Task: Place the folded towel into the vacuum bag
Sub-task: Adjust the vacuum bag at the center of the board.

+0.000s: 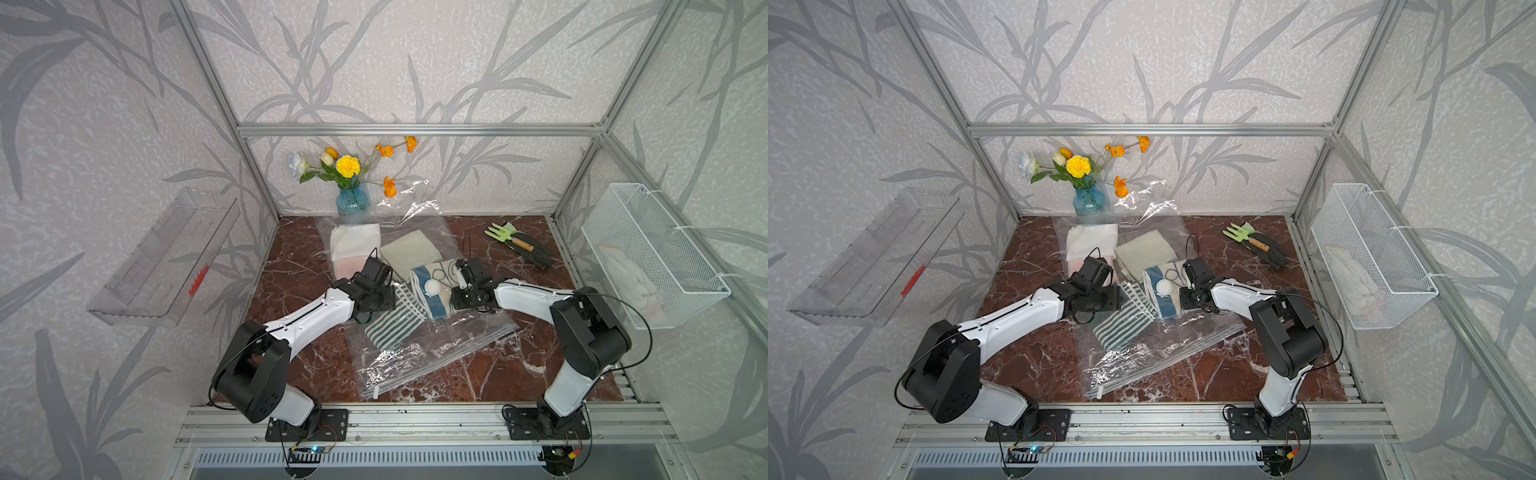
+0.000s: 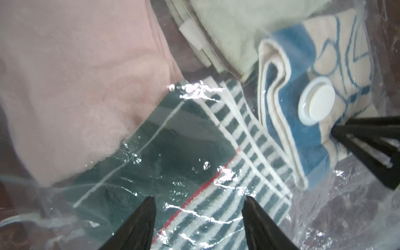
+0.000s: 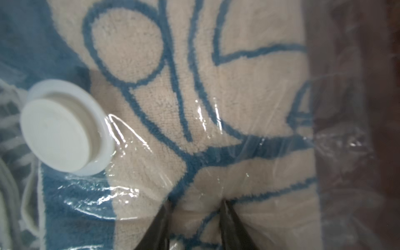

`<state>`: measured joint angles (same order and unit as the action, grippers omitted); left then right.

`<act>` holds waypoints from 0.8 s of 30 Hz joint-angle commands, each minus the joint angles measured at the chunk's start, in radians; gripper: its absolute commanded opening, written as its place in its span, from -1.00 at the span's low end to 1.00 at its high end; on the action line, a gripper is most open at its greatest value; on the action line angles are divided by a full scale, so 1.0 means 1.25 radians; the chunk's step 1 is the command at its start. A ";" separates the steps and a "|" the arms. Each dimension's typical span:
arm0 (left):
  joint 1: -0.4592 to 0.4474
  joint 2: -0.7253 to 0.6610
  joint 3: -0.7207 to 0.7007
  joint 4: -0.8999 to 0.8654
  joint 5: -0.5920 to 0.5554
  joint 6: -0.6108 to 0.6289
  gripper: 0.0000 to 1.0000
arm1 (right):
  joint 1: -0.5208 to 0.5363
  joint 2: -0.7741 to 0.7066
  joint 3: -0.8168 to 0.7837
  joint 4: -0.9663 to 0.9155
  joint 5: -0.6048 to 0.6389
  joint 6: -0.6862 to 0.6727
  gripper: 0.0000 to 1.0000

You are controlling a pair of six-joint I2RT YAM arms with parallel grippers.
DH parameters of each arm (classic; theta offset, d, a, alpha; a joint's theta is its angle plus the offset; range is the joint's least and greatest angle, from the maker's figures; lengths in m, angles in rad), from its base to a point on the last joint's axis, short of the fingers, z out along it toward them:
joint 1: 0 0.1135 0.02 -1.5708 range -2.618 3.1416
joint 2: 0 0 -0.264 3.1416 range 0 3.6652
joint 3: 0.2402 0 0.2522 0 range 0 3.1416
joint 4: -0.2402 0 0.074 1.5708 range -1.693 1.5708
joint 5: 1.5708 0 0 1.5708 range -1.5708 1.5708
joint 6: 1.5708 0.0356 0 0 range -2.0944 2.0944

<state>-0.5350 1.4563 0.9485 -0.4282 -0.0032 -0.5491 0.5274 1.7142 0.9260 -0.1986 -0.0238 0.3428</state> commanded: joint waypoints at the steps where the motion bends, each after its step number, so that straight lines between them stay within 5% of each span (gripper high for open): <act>1: 0.007 -0.089 -0.030 -0.006 -0.092 0.017 0.38 | 0.074 -0.054 -0.095 -0.045 -0.075 0.045 -0.25; 10: 0.034 -0.311 -0.175 0.095 -0.242 0.050 0.72 | -0.006 -0.330 -0.071 -0.093 -0.022 0.018 -0.09; 14: 0.035 -0.399 -0.266 0.211 -0.258 0.213 0.99 | -0.078 -0.454 -0.180 0.122 0.078 -0.088 0.49; 16: 0.036 -0.435 -0.302 0.252 -0.356 0.210 0.99 | -0.100 -0.497 -0.280 0.271 0.162 -0.158 0.82; 20: 0.054 -0.463 -0.439 0.493 -0.620 0.245 0.99 | -0.166 -0.470 -0.337 0.340 0.325 -0.172 0.85; 24: 0.151 -0.388 -0.432 0.540 -0.685 0.253 0.99 | -0.202 -0.432 -0.336 0.415 0.370 -0.301 0.84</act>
<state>-0.4107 0.9302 0.3813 0.1104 -0.6933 -0.2768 0.2951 1.1645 0.4942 0.1761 0.3145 0.0971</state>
